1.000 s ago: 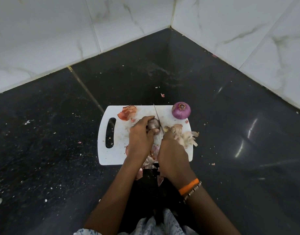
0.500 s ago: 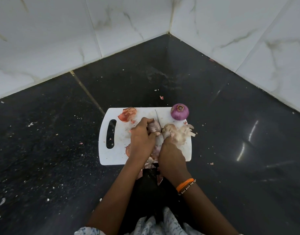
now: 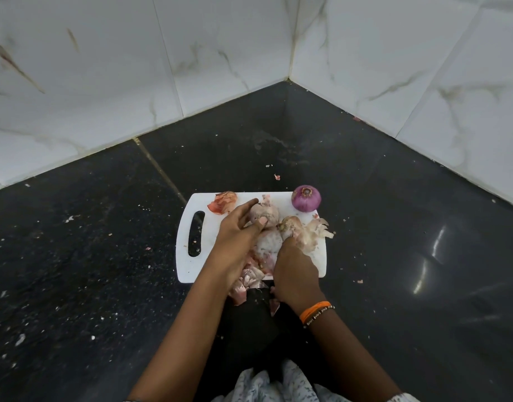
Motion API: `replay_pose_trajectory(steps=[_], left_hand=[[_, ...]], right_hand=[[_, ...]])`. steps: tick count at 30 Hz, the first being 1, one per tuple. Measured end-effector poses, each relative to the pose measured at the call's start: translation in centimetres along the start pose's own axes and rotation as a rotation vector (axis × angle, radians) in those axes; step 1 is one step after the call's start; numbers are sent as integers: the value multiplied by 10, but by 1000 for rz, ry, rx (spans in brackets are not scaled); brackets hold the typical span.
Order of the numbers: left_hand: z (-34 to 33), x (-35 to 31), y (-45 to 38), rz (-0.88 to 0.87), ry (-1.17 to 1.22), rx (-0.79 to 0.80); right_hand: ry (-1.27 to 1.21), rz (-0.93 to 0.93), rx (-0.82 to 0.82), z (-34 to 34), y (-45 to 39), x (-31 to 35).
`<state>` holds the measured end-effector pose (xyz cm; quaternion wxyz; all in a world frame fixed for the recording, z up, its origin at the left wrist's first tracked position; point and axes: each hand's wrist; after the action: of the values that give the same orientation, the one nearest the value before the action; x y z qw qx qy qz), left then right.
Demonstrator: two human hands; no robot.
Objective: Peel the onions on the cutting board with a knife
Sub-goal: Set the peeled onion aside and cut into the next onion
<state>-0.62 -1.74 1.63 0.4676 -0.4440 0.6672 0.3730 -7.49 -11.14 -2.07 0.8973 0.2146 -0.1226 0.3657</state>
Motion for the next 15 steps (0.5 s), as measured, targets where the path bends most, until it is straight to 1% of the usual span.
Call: replay_pose_trajectory(steps=[2,4,6,9,11,13,15], left_hand=[[0,-4,3,39,217,-7],[1,-5,7,86,354,-33],[0,-5,8,145,422,-70],[-1,-4,7,229,508,-143],[-2,-4,7,260,564,-167],[-3,-4,8,262,601,-167],[-4,-4,9,275,621,-162]], right_hand=[[-59,11,31,4,-2,-3],[-163,39,61,9,-4,-9],[-269,96,22,12,-1,-14],[-498,158,-55,17,11,-17],[-622,225,-87,22,23,-15],[-709,294,-93,27,34,-13],[-730,327,-64,31,42,-11]])
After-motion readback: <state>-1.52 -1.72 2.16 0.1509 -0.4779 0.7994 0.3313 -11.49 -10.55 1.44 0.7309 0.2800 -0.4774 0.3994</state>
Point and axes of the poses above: each hand's wrist, its own y-axis away from the middle knuckle, its own z-axis out of the back of the hand, x = y × z, and after that the axes turned 14 degrees about -z, right-handed
